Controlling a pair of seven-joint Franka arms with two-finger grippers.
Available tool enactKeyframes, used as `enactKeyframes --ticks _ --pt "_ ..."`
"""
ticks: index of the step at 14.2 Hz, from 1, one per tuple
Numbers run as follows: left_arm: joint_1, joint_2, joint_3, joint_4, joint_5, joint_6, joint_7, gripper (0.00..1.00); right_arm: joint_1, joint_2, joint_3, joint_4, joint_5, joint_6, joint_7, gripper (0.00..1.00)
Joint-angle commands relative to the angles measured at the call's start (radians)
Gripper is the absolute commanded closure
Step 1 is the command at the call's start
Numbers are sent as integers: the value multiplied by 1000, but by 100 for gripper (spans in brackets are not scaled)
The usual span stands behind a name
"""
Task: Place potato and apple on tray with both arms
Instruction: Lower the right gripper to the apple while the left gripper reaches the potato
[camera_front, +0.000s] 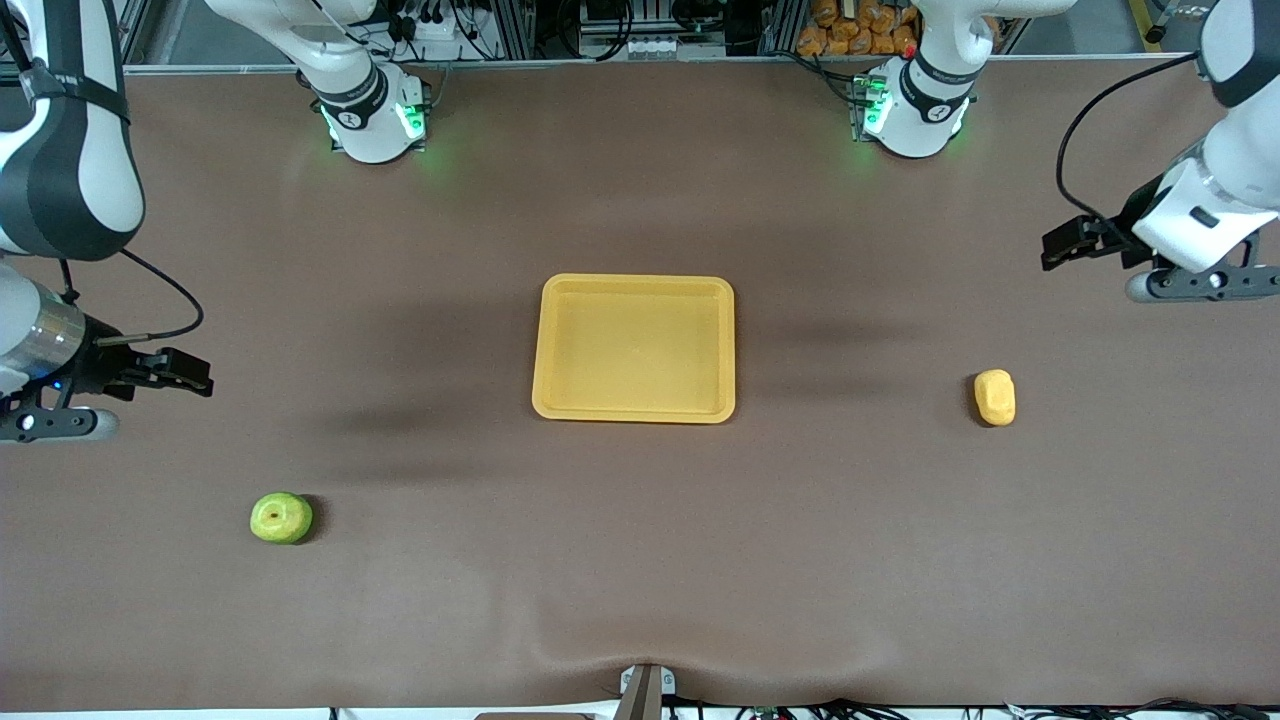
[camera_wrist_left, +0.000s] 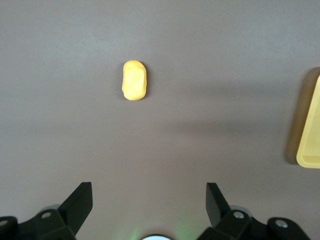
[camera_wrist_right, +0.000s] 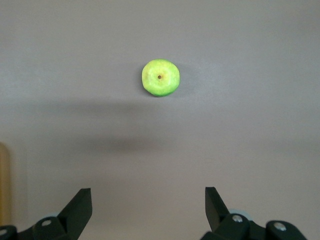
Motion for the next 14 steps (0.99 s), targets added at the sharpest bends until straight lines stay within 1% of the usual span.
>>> enactKeyframes --ticks 1,2,4,5,7,8,10,12,14 --pt "-1 -32 0 -106 -2 94 -12 0 -11 57 12 30 -8 11 -10 0" --pt "-1 -31 -2 -134 -2 127 -13 0 -12 92 12 30 -4 34 -9 0" --pt "-1 -26 0 -204 0 220 -13 0 -6 111 12 30 -13 87 -9 0" --pt "1 -12 0 -236 0 274 -13 0 -12 130 13 30 -4 121 -9 0" --pt "38 28 -5 -269 0 337 -13 0 -9 146 13 34 -4 135 -7 0" --pt "38 47 -5 -276 0 354 -13 0 -9 158 13 37 -2 137 -7 0" --pt "39 90 -5 -276 0 378 -13 0 -11 221 15 37 6 158 -1 0" --pt "39 139 -3 -280 0 458 -10 0 -17 242 15 34 38 242 -3 0" --pt "41 199 -2 -280 9 548 -6 0 -18 292 15 39 36 264 2 0"
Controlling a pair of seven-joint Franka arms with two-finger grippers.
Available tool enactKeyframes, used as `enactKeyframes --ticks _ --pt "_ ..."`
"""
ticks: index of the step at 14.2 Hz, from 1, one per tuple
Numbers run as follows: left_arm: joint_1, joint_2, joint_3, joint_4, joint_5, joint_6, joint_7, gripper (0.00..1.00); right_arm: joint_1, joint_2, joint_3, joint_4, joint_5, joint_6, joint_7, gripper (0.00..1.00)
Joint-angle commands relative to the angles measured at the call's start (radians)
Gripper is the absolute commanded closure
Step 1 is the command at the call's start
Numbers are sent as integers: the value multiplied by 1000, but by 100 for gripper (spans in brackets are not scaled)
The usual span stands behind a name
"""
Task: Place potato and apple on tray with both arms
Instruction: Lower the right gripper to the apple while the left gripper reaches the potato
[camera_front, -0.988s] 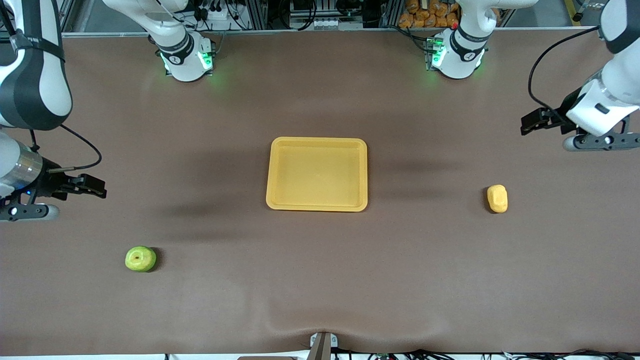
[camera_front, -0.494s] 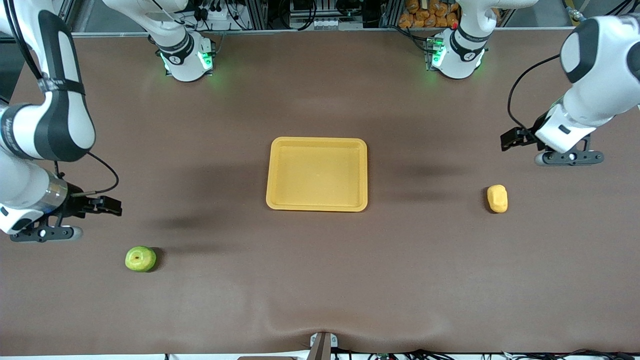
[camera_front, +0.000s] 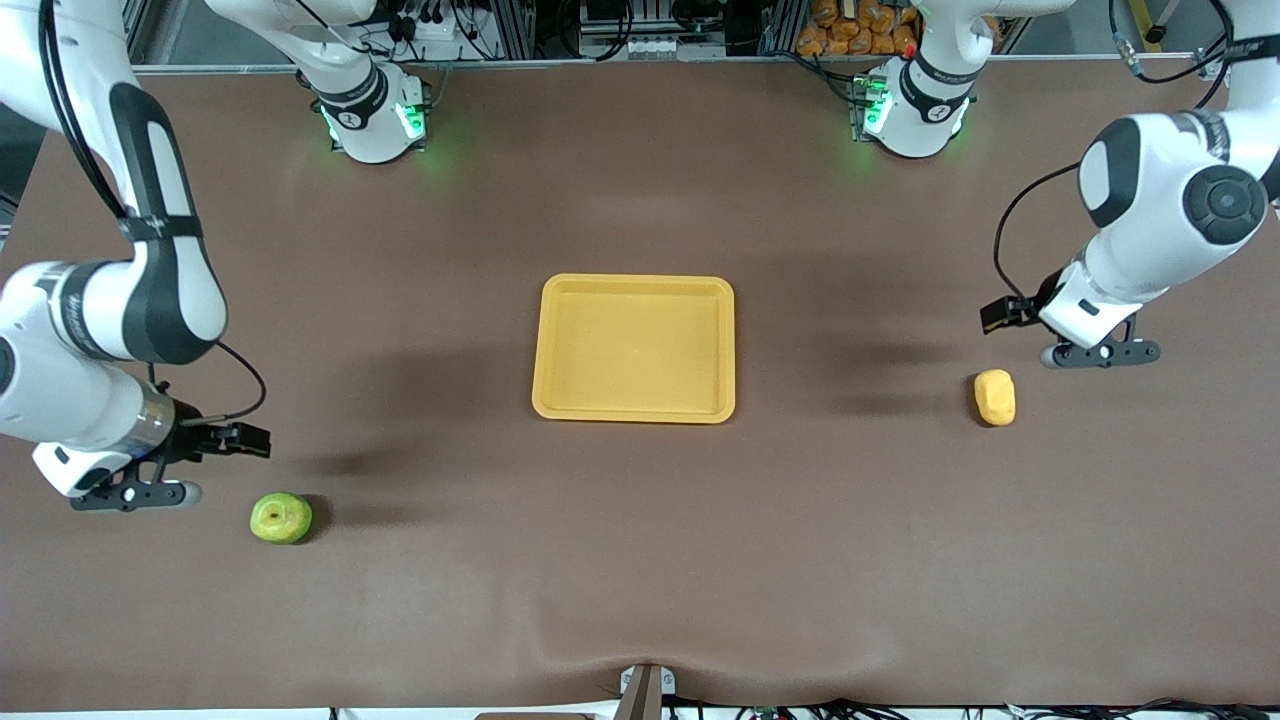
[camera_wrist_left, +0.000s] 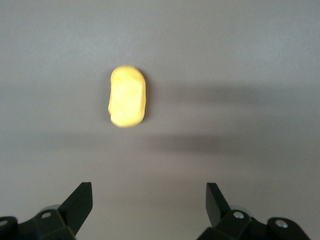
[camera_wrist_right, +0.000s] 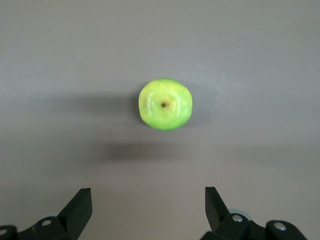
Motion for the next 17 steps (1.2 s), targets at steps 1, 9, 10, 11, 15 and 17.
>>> enactKeyframes --ticks 1,9,10,11,15,17 --pt "7 78 -2 3 44 115 4 0 -16 74 12 51 19 10 3 0" --pt "77 272 -5 3 78 362 14 0 -21 223 9 200 9 117 -31 0" --pt "79 291 -5 3 78 394 14 0 -23 235 11 202 9 144 -38 0" --pt "79 305 -5 3 78 417 14 0 -23 249 9 202 7 167 -41 0" --pt "79 319 -5 5 78 425 14 0 -41 298 9 202 12 262 -77 0" --pt "79 331 -5 5 78 439 14 3 -40 317 9 202 16 283 -74 0"
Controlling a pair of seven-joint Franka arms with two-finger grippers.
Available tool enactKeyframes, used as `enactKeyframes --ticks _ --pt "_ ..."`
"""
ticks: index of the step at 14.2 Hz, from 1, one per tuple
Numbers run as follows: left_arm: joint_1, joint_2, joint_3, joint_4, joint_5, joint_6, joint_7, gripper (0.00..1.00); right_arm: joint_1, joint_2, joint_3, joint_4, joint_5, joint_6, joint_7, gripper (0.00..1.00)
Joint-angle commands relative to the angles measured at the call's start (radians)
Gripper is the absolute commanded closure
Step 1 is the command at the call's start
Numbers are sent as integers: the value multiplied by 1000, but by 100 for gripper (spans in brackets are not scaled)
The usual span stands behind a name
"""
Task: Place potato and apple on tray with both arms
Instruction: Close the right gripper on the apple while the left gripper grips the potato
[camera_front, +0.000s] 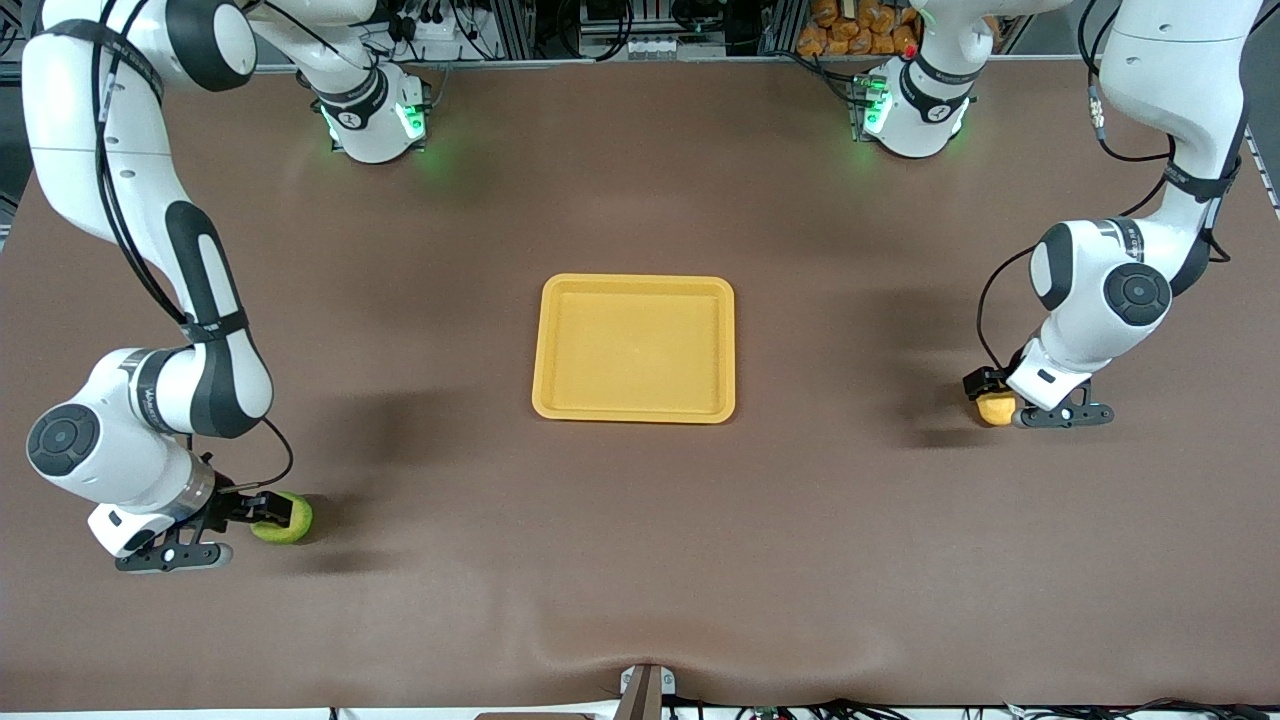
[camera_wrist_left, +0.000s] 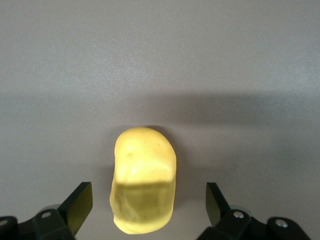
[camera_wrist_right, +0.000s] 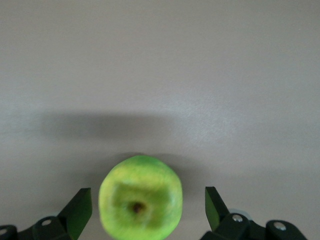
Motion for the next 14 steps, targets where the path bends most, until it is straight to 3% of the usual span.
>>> enactKeyframes --ticks 1,7,10,14 --pt "6 17 -4 6 18 21 3 5 -16 33 16 33 19 10 -21 0" --pt "6 33 -3 14 17 21 1 36 -3 40 19 24 36 10 -15 0" --pt "6 46 -3 18 17 21 3 43 -2 46 19 10 36 17 -17 0" --pt "5 45 -3 22 17 19 1 67 -2 61 19 -3 35 33 -17 0"
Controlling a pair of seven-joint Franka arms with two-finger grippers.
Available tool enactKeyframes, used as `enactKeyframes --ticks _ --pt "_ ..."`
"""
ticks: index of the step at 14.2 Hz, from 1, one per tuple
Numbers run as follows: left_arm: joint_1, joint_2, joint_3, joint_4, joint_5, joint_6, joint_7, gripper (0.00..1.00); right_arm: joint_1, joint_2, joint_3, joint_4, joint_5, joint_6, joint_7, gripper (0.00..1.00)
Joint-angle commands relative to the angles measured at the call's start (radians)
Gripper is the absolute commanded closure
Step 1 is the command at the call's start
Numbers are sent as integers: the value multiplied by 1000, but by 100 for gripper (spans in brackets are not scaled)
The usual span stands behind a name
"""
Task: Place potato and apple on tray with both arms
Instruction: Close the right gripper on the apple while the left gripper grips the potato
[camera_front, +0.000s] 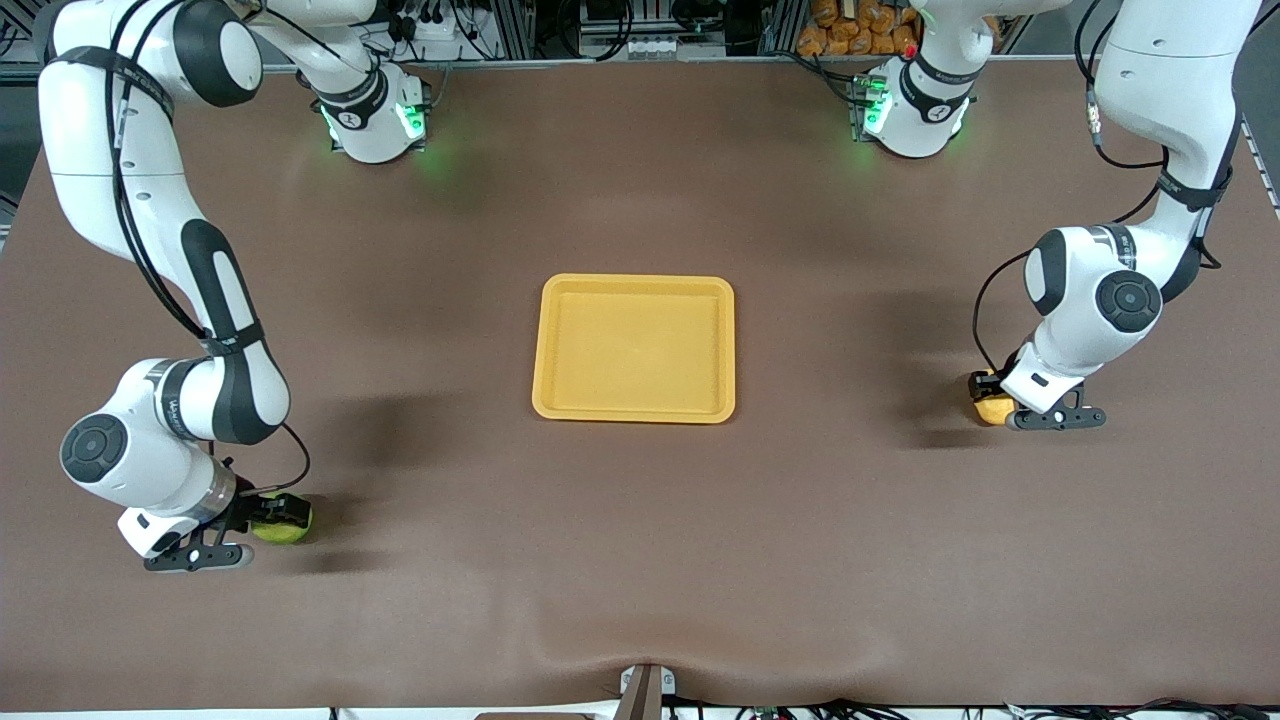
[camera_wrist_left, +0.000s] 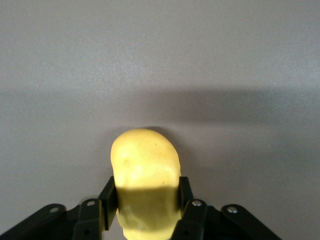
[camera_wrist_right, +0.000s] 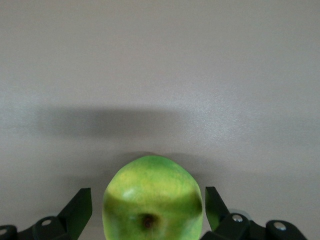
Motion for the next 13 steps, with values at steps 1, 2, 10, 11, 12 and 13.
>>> enactKeyframes --ticks 1,2,10,11,12,13 --pt "3 12 -3 14 18 10 3 72 -3 19 5 -12 17 46 -16 0" --pt "-1 6 -4 14 18 6 4 75 -3 24 5 -23 17 68 -16 0" --pt "-7 -48 -61 49 18 -86 1 81 -6 33 0 -12 11 50 -14 58" --pt "-6 -54 -81 63 18 -118 1 81 -6 33 0 -9 11 37 -13 57" --pt "-6 -62 -99 77 18 -149 -6 81 -5 33 0 3 11 -2 -10 57" --pt "-6 -66 -120 89 18 -177 -11 81 -6 33 -1 17 8 -39 13 65"
